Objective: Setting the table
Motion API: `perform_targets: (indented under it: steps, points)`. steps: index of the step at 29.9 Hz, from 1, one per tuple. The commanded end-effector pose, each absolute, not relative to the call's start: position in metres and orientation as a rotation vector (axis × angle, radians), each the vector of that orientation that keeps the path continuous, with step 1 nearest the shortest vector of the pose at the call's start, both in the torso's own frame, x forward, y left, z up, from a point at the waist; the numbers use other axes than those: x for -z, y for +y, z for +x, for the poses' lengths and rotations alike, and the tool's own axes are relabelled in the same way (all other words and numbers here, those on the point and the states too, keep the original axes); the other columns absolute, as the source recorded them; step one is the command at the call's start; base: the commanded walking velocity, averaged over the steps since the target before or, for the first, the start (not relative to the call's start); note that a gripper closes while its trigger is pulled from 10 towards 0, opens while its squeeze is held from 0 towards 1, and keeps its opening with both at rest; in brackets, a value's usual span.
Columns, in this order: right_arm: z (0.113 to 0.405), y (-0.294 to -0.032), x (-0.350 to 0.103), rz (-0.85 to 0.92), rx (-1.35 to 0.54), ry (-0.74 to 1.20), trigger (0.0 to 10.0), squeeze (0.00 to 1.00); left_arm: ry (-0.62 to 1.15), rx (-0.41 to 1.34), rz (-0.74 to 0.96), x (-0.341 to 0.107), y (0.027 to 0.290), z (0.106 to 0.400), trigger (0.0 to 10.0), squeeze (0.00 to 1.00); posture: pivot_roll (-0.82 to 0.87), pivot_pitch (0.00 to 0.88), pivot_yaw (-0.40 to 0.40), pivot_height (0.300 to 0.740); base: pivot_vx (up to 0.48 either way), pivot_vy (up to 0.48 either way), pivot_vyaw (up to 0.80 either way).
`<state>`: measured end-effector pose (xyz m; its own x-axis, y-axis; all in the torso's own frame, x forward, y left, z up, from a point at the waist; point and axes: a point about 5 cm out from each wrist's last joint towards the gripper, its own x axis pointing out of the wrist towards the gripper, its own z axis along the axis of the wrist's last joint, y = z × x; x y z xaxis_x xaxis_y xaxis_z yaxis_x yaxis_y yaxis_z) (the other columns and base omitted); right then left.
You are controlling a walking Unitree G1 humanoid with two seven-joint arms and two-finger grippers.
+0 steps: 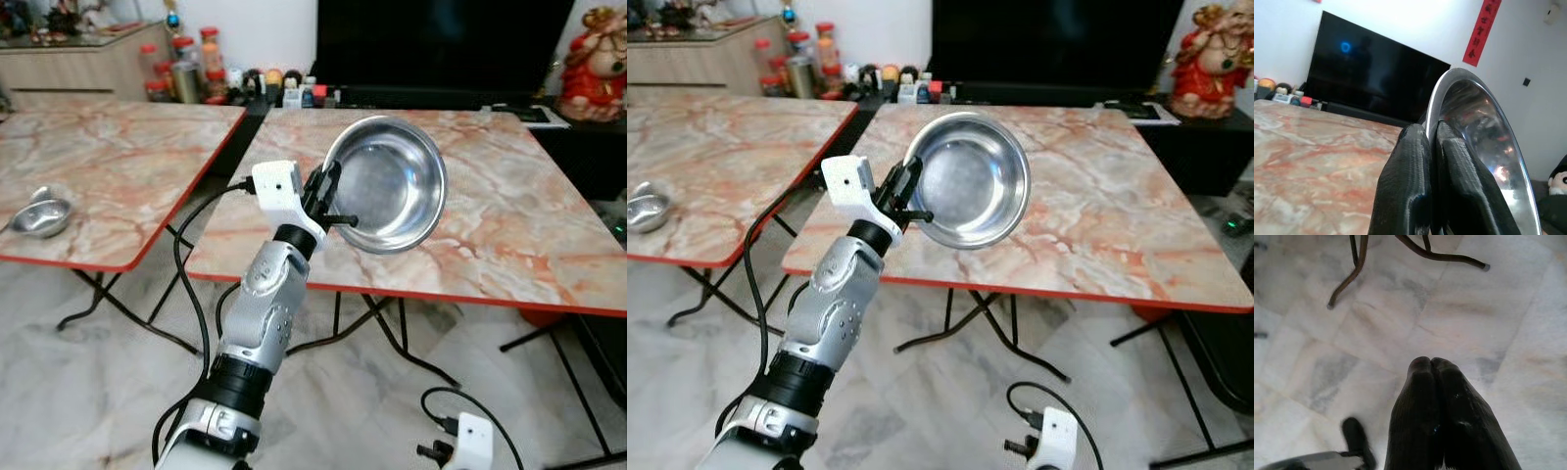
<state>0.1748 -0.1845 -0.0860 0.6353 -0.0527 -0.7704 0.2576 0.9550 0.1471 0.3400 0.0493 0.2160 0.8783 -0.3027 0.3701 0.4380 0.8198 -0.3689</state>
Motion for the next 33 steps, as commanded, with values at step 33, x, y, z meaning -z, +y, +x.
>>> perform_targets:
  steps: [33]
  points:
    - [0.182, -0.191, 0.082, 0.239, 0.18, 0.846, 10.0, 0.0, -0.292, 0.452, -0.515, -0.215, 0.023, 0.329, 10.0, 0.0, -0.02, 0.0, -0.013, 0.74, 0.318, 0.0, -0.02]
